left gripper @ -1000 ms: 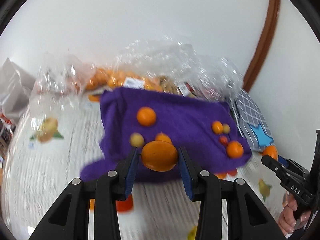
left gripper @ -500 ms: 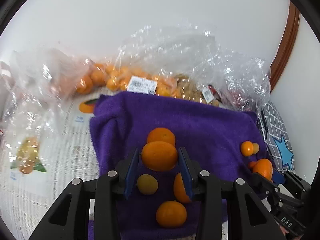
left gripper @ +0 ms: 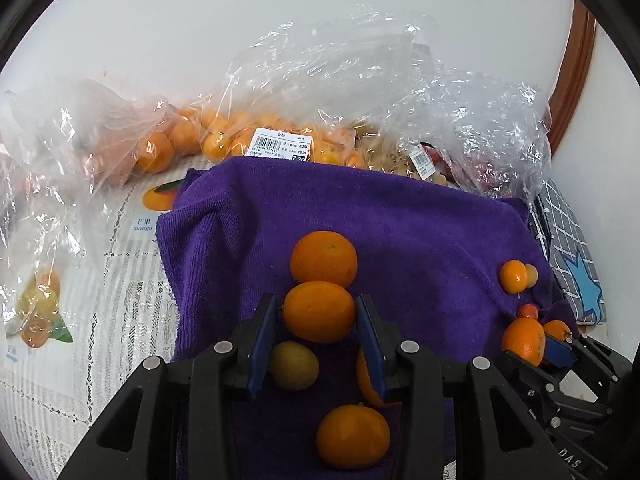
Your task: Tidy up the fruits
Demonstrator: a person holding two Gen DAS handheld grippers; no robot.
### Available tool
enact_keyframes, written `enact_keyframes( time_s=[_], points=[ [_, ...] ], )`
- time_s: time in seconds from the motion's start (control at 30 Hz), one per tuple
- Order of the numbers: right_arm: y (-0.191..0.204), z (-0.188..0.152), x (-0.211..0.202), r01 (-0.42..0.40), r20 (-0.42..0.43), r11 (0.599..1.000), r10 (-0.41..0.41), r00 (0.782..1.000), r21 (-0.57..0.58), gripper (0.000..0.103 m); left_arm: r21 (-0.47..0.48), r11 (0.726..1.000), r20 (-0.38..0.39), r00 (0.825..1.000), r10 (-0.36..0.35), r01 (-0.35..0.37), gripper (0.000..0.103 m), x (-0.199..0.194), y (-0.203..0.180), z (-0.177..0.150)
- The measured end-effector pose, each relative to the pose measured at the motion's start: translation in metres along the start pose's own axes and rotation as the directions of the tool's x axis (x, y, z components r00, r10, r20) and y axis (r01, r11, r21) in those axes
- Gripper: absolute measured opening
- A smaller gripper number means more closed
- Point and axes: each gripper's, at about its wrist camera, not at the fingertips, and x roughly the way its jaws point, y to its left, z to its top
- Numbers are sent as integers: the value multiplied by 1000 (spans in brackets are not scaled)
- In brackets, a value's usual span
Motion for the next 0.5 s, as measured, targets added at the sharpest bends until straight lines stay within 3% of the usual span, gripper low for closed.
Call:
enact_keyframes(
  time_s=[0.2, 0.3, 0.5],
  points=[
    [7, -4, 1, 17, 12, 999, -17, 1000, -33, 42, -3, 1000, 21, 1000, -17, 17, 39, -2, 1, -1],
    [5, -5, 1, 12, 15, 1000, -12, 1000, -22, 42, -16, 999, 35, 998, -43, 44, 46, -3, 3, -1],
    [5, -5, -7, 33, 49, 999, -32, 998, -16, 46, -19, 999, 78, 996, -31, 32, 48, -16, 0, 0]
  ],
)
